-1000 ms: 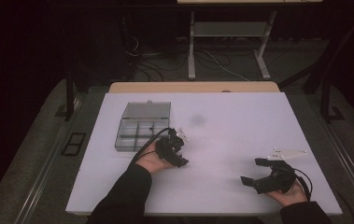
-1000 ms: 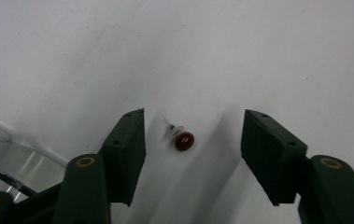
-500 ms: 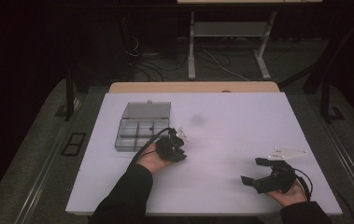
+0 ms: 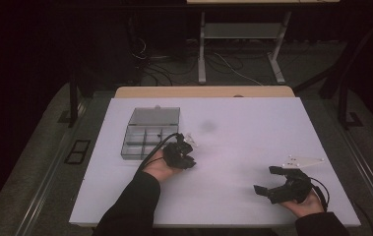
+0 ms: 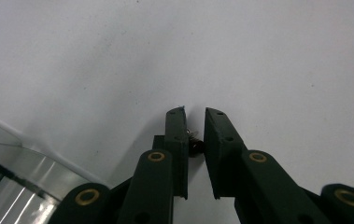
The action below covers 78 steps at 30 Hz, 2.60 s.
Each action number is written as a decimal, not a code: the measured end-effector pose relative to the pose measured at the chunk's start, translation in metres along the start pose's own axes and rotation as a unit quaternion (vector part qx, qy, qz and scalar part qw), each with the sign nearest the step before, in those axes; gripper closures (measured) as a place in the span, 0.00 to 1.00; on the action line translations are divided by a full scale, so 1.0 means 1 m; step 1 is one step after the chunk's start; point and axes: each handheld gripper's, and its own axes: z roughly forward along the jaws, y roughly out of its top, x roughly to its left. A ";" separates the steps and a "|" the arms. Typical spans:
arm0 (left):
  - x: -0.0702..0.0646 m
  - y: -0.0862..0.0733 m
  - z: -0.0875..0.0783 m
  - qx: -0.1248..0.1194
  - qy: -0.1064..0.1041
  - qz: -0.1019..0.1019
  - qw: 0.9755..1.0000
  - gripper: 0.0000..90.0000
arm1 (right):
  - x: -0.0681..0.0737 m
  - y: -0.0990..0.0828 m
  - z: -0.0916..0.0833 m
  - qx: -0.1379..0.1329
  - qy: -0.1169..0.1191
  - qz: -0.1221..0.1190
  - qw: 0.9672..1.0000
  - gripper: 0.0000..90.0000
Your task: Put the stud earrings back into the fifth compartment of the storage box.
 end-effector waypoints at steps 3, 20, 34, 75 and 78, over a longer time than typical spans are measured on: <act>0.000 0.000 -0.005 -0.007 -0.002 -0.004 1.000 0.88 | 0.000 0.000 0.000 0.000 0.001 0.001 1.000 0.00; 0.006 0.005 -0.041 -0.042 -0.001 0.000 0.999 0.88 | 0.000 0.000 0.000 0.000 0.001 0.002 1.000 0.00; 0.013 0.004 -0.065 -0.056 0.014 0.003 0.998 0.88 | -0.001 0.000 0.000 0.000 0.001 0.004 1.000 0.00; 0.096 -0.039 -0.090 -0.053 0.098 -0.109 0.988 0.88 | -0.001 0.000 0.000 0.003 0.000 0.004 1.000 0.00; 0.103 -0.040 -0.084 -0.051 0.100 -0.120 0.986 0.87 | -0.001 0.000 0.000 0.003 0.000 0.004 1.000 0.00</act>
